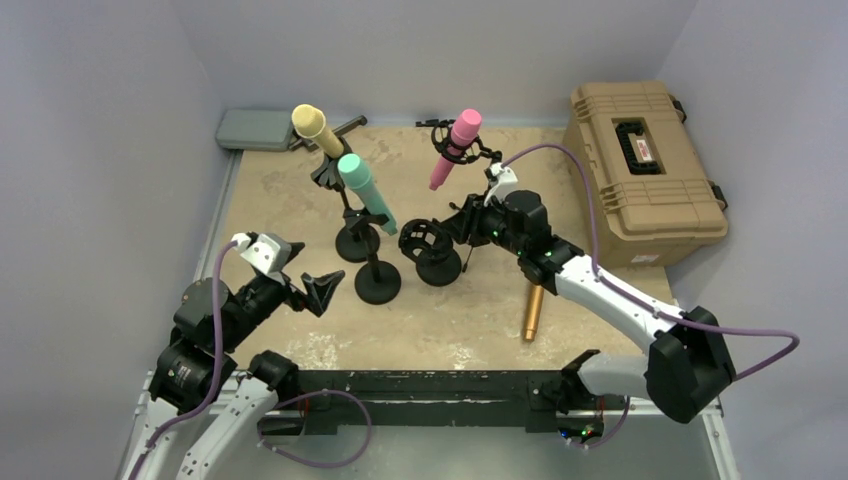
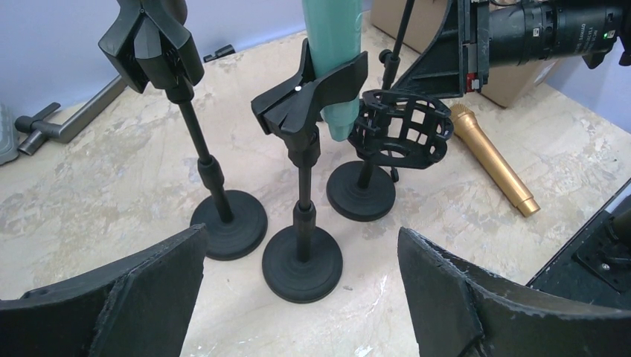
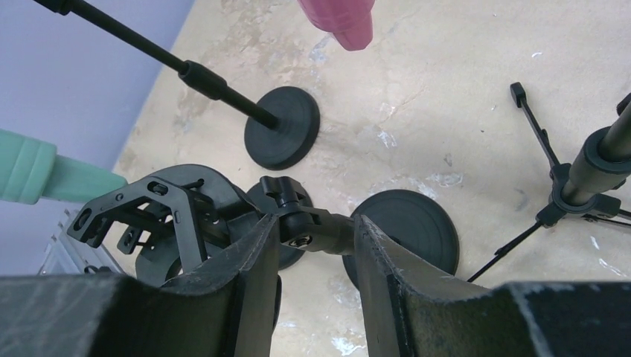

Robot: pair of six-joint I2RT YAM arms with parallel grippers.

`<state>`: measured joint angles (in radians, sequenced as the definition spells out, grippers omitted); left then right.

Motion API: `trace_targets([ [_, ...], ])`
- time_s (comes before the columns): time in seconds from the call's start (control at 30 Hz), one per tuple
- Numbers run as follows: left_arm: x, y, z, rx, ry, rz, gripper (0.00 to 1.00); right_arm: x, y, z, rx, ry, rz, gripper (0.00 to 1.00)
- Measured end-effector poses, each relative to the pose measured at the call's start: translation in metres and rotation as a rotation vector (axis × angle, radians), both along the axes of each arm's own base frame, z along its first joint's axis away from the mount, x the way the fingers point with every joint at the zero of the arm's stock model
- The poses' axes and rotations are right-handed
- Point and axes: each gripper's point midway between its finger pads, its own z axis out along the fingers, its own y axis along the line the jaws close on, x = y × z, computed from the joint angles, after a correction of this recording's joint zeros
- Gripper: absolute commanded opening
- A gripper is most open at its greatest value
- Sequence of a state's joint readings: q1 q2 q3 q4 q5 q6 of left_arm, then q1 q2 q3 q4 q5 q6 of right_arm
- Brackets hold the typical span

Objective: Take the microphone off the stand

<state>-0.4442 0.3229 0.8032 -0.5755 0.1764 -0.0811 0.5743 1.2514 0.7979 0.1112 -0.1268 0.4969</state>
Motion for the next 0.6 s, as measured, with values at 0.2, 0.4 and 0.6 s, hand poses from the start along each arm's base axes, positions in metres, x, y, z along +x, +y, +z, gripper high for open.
trace_targets([
  [0.2, 0.0, 0.0, -0.002, 0.003, 0.006, 0.0, 0.95, 0.001, 0.002, 0.0, 0.001, -0.003, 0.002, 0.4],
  [0.4, 0.0, 0.0, -0.004, 0.007, 0.014, 0.0, 0.95, -0.003, -0.002, 0.003, -0.015, 0.008, -0.003, 0.44],
  [0.6, 0.003, -0.001, -0.006, 0.013, 0.029, 0.0, 1.0, -0.011, -0.017, 0.009, -0.1, 0.026, -0.008, 0.64],
])
